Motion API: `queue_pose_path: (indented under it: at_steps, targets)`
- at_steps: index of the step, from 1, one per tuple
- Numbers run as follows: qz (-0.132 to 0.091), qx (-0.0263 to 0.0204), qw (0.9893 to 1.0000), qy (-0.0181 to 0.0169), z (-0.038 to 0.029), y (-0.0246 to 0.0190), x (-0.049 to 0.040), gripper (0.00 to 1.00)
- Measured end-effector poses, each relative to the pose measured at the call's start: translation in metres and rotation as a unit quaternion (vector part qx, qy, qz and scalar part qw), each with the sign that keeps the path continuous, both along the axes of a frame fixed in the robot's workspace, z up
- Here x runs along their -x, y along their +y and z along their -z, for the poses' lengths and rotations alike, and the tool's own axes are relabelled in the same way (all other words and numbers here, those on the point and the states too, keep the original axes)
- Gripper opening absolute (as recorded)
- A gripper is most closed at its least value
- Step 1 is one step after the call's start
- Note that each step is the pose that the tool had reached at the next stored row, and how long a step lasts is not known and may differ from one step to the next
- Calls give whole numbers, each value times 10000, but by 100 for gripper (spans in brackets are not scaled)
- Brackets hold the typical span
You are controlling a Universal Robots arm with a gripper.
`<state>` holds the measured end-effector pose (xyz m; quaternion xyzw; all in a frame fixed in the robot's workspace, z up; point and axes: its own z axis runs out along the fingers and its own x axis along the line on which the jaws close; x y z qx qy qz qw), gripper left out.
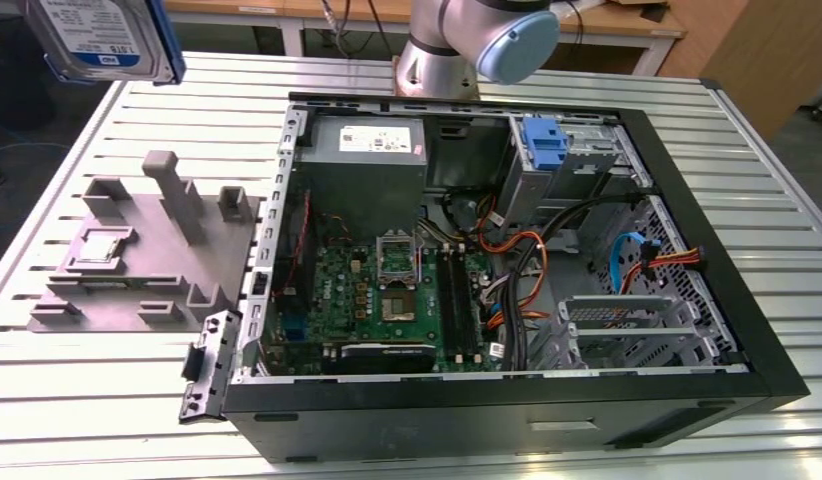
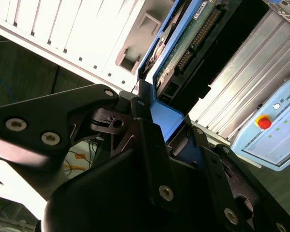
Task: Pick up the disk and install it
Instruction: 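Pick up the disk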
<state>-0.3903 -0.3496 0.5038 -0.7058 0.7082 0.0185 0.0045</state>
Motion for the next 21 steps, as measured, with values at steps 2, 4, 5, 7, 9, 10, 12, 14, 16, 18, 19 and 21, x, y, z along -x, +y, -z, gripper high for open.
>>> queue_pose_path:
  at_steps: [2, 4, 5, 7, 9, 10, 12, 14, 16, 18, 19, 21]
  targets:
    - [0, 0, 10000, 0, 0, -20, 0, 37]
    - [0, 0, 10000, 0, 0, -26, 0, 37]
    - [1, 0, 10000, 0, 0, -26, 0, 37]
    - [0, 0, 10000, 0, 0, -28, -1, 37]
    - [0, 0, 10000, 0, 0, -28, -4, 37]
    - [0, 0, 10000, 0, 0, -28, -7, 37]
    - [0, 0, 10000, 0, 0, -29, -18, 37]
    - [0, 0, 10000, 0, 0, -28, -28, 37]
    - [0, 0, 10000, 0, 0, -28, -38, 37]
    - [0, 0, 10000, 0, 0, -28, -47, 37]
    - [0, 0, 10000, 0, 0, -28, -51, 37]
    - [0, 0, 10000, 0, 0, -28, -61, 37]
